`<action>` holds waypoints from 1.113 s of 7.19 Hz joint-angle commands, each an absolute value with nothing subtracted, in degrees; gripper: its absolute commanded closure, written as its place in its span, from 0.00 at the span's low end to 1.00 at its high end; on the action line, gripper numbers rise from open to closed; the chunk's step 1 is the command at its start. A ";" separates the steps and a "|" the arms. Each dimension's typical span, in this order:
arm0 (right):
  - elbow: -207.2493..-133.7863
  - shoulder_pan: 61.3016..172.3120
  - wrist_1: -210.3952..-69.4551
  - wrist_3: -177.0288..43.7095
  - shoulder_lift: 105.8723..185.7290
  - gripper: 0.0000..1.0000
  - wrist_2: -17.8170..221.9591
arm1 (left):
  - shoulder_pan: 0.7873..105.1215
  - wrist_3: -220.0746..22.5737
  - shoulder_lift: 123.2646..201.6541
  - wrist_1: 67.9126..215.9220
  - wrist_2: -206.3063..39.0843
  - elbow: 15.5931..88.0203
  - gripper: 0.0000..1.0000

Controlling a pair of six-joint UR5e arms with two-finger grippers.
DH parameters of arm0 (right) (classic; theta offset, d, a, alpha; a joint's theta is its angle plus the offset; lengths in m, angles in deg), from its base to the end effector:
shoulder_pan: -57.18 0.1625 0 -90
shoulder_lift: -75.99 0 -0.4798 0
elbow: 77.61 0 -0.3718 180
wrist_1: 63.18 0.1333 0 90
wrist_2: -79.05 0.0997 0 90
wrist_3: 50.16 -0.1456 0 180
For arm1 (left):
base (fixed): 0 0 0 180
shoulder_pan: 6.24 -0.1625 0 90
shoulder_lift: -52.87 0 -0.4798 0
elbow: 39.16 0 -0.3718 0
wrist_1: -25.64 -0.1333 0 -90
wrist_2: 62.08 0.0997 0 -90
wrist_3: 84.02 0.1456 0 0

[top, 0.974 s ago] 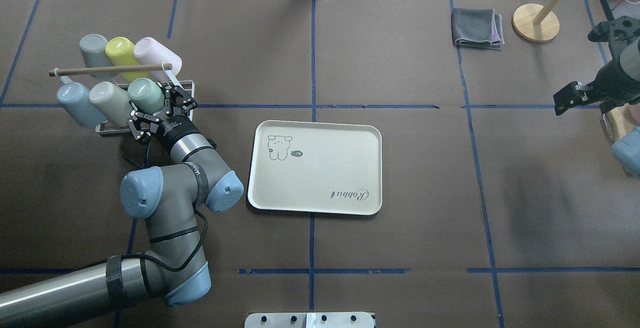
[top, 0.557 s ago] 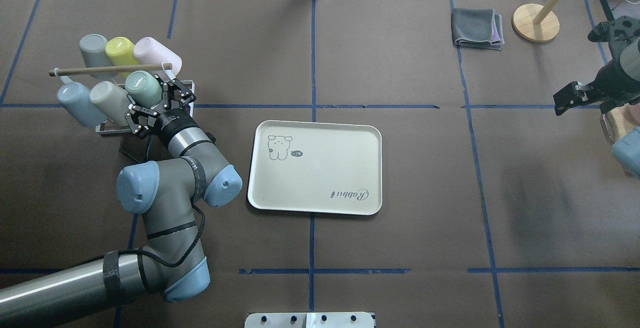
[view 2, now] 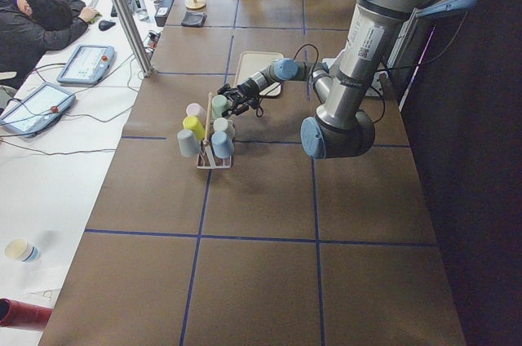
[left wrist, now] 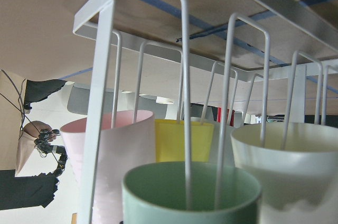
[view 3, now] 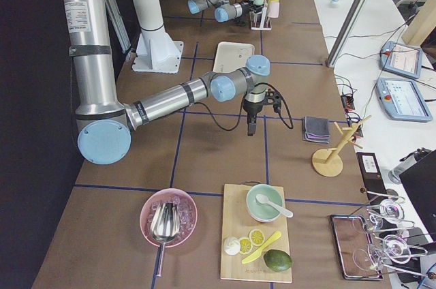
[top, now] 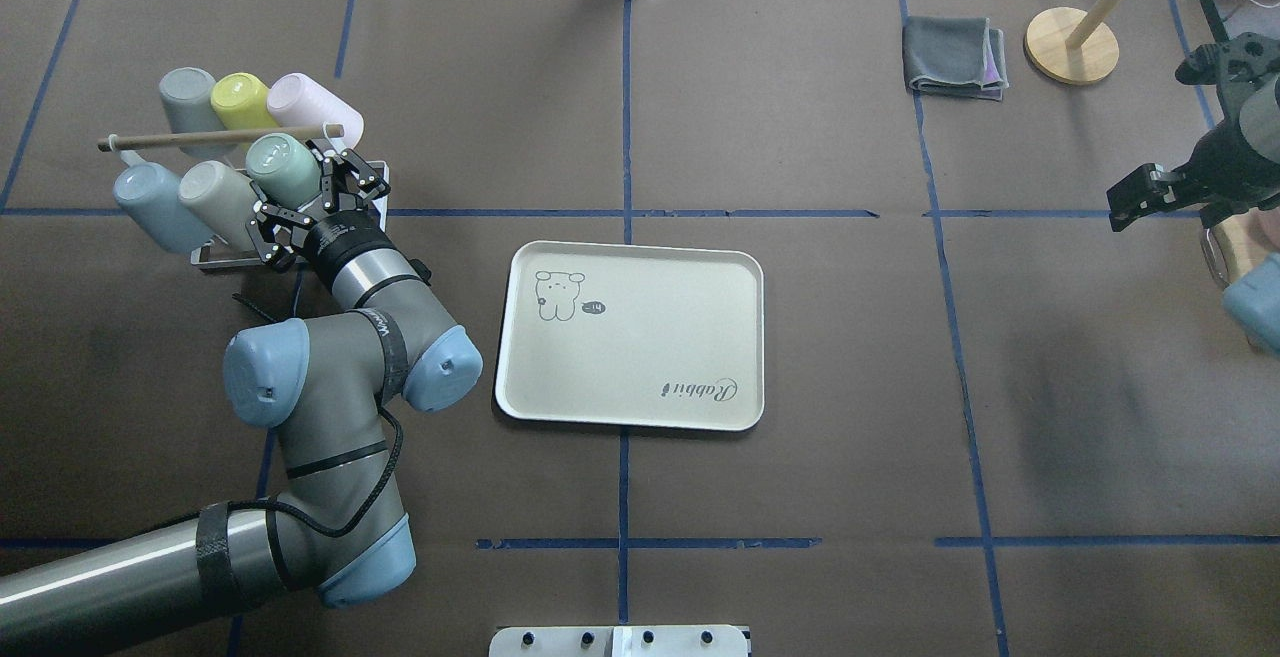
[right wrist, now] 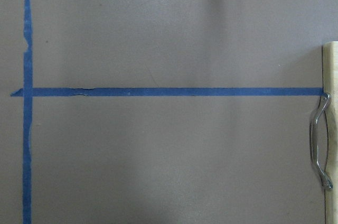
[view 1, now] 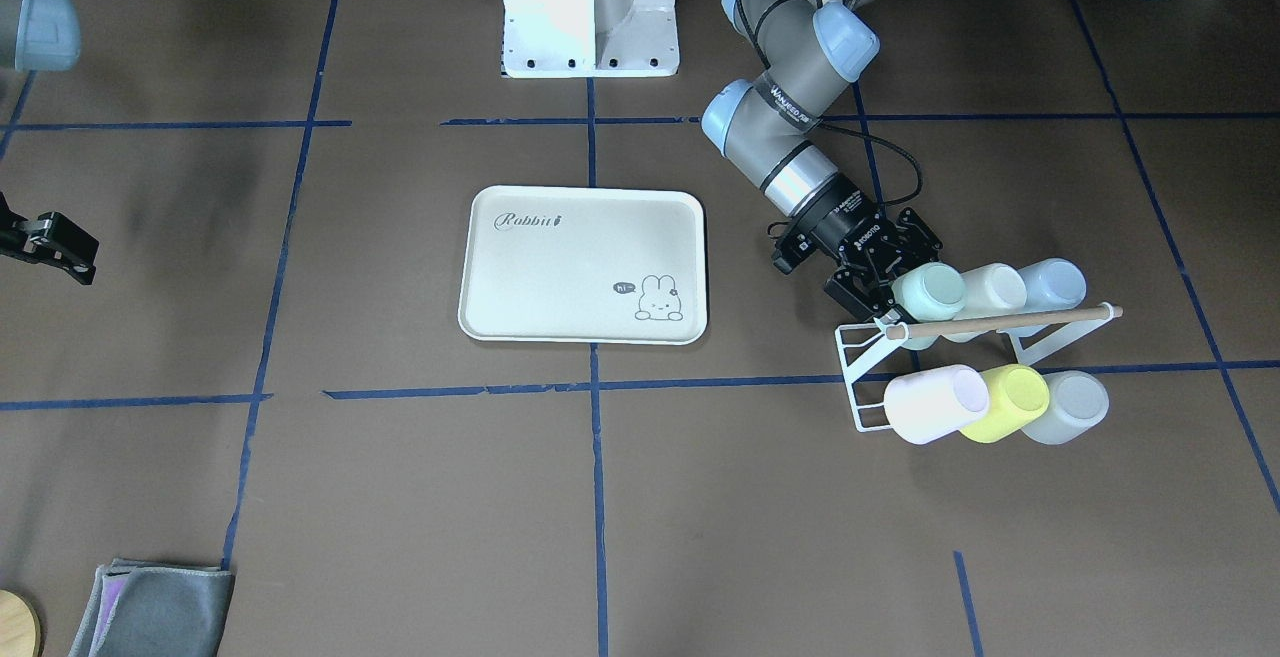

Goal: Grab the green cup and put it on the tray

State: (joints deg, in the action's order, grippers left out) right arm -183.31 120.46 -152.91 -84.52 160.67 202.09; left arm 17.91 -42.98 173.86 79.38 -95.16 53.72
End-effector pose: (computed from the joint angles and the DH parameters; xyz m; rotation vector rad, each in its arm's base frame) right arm -0.1896 -0.4965 0.5844 0.0215 -0.6741 0.0211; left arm 0.4905 -0.4997 0.4502 0.2028 -1.1272 1.7103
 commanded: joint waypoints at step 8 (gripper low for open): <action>-183.08 120.46 -152.91 -84.61 160.54 0.00 202.10 | 18.10 -42.98 173.02 72.59 -93.72 61.89 0.44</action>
